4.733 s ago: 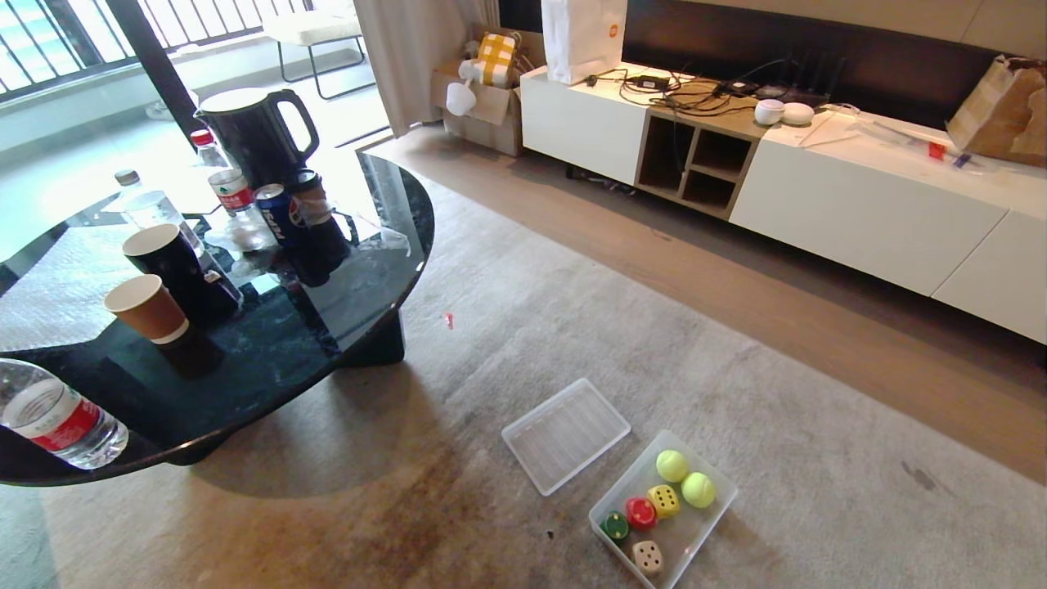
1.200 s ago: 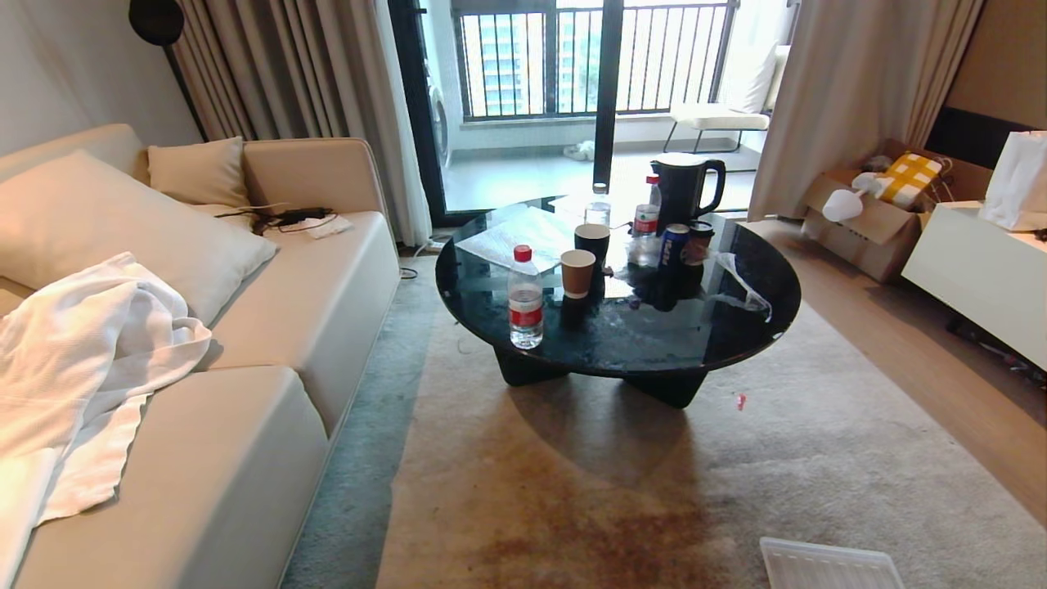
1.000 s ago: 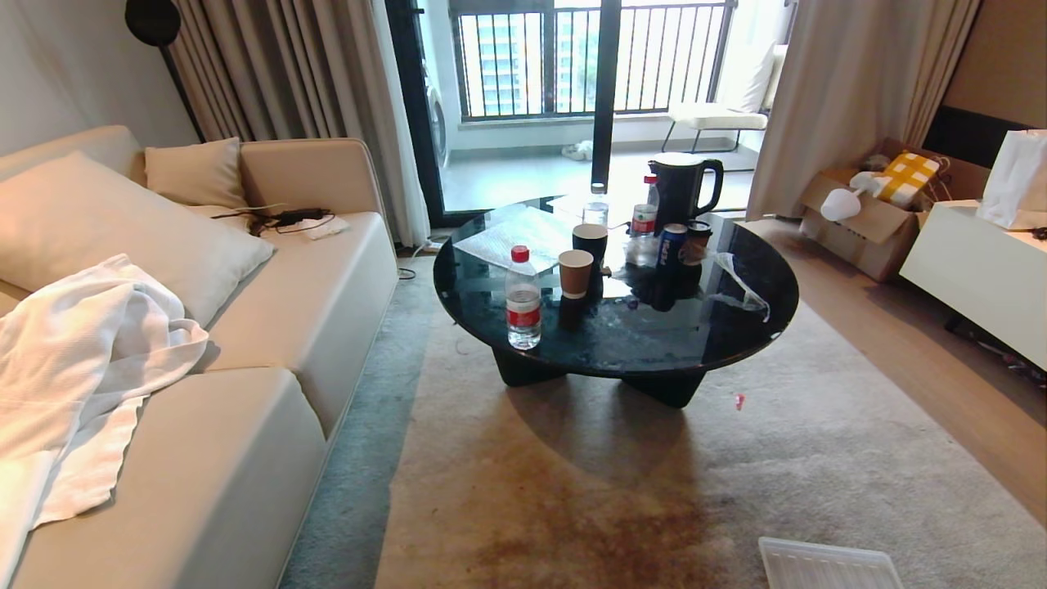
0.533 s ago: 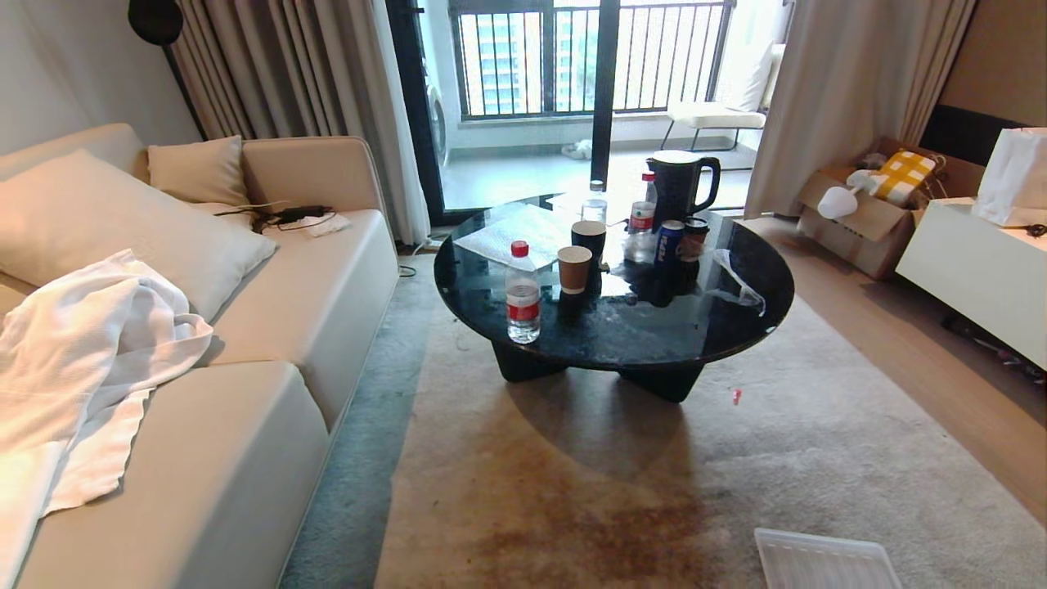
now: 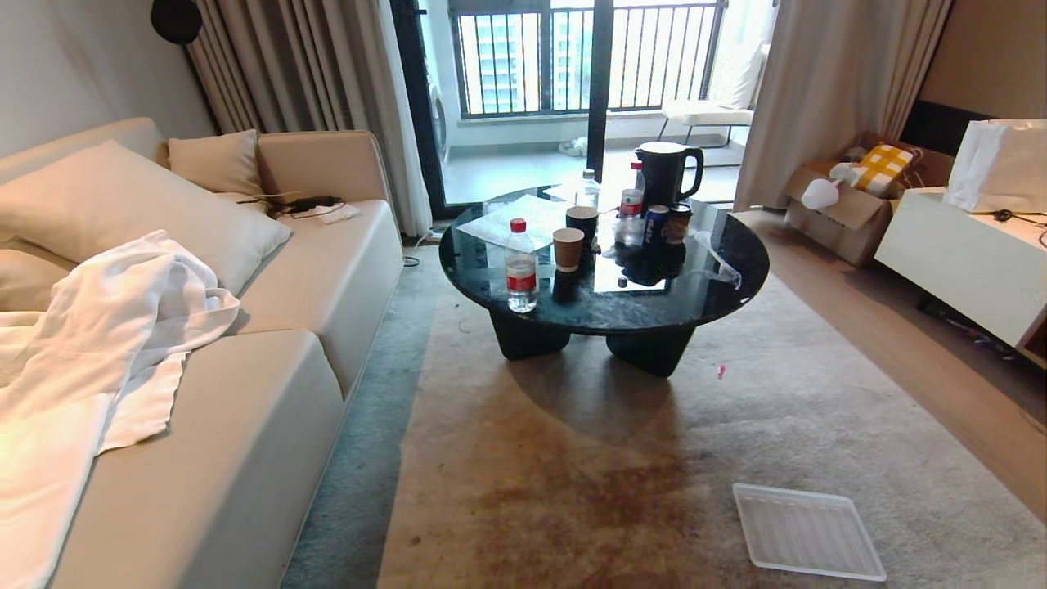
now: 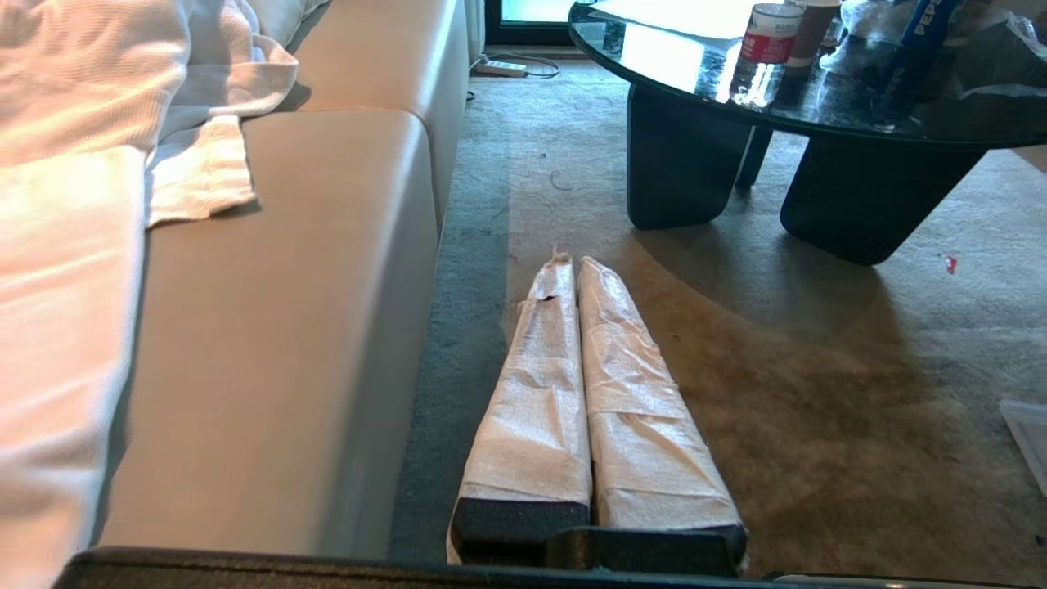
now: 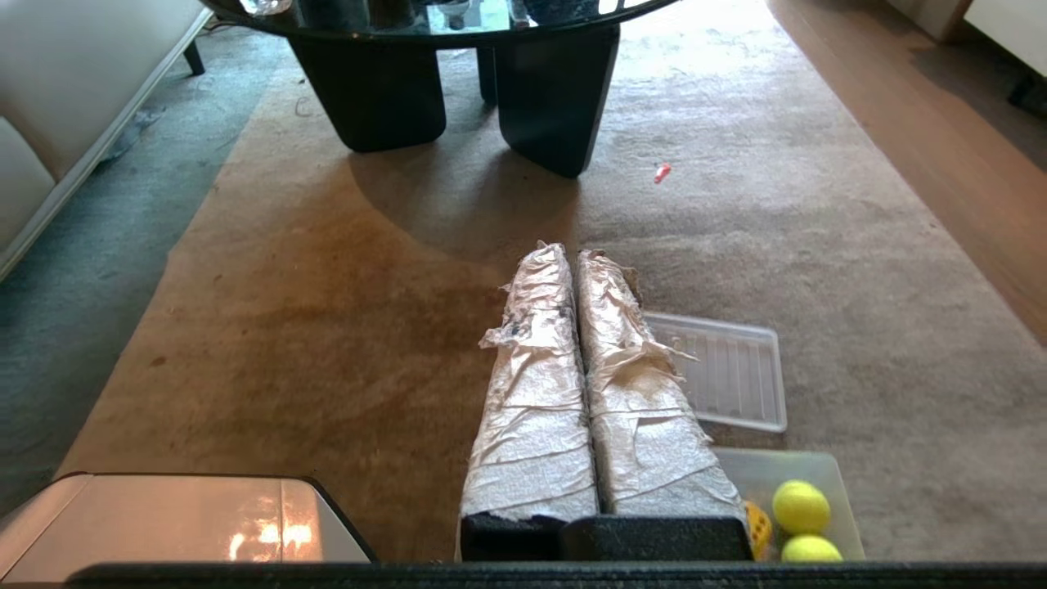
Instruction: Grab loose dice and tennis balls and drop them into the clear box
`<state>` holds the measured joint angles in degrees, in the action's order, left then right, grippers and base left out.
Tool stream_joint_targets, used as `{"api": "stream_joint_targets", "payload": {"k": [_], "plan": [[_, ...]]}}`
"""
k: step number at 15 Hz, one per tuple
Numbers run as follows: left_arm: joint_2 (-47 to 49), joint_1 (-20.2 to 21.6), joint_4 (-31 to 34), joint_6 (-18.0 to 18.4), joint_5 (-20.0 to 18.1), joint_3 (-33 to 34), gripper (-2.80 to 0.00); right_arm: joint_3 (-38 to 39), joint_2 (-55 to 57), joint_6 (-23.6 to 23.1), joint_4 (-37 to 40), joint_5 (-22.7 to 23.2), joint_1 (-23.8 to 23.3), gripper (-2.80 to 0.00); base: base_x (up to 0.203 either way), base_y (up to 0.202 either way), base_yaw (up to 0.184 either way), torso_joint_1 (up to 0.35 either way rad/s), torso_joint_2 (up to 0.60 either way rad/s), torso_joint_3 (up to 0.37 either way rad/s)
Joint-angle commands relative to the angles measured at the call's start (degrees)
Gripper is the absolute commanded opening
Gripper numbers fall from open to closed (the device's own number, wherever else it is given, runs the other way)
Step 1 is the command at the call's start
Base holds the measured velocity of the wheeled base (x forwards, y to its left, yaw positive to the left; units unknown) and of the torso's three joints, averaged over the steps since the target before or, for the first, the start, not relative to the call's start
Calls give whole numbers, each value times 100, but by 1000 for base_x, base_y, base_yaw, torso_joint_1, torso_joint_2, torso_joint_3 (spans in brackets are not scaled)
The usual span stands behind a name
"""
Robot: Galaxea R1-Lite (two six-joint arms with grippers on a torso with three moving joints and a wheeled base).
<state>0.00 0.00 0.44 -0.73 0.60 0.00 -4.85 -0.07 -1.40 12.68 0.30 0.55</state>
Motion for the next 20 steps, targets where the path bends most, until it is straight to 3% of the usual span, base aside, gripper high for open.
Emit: {"api": "stream_joint_targets", "payload": {"k": [1, 20], "plan": [[0, 0, 0, 3, 2, 9, -280, 2, -1, 0, 7, 5, -2, -280, -184, 0, 2, -2, 2, 3], [0, 0, 0, 3, 2, 9, -280, 2, -1, 0, 7, -4, -1, -280, -176, 0, -2, 2, 2, 3]]}}
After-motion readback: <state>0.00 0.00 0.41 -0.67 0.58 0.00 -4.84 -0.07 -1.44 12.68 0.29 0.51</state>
